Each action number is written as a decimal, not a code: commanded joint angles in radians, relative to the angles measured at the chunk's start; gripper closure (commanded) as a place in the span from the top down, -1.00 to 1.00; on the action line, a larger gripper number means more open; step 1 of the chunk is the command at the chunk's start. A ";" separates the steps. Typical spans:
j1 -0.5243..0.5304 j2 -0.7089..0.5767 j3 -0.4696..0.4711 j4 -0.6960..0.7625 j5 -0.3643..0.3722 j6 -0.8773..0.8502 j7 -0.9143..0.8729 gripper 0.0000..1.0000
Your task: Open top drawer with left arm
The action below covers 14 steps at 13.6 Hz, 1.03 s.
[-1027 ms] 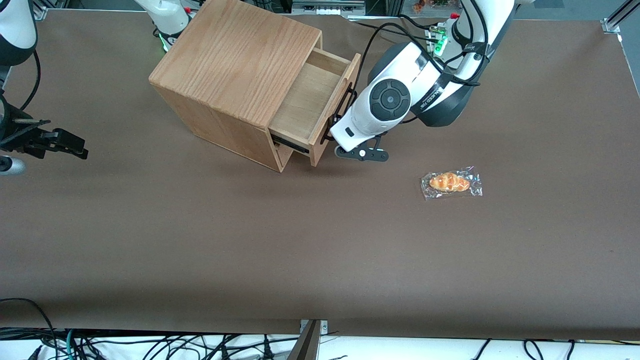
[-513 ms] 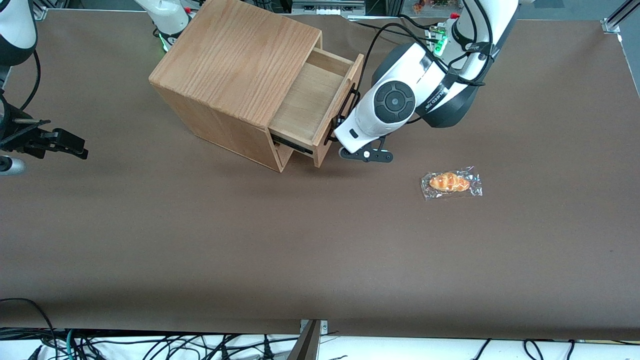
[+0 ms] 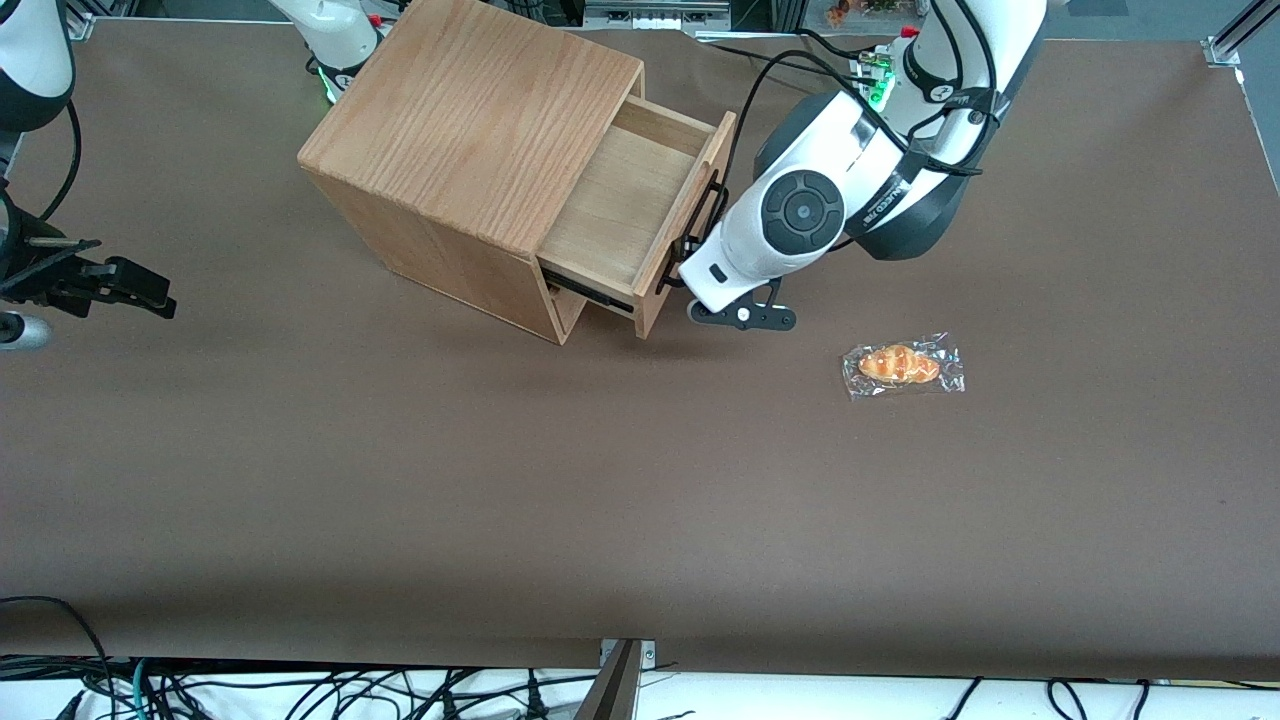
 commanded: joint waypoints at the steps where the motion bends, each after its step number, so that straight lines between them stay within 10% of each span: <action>1: 0.039 -0.044 0.022 0.028 0.064 -0.002 -0.006 1.00; 14: 0.051 -0.087 0.009 0.029 0.047 -0.046 -0.068 1.00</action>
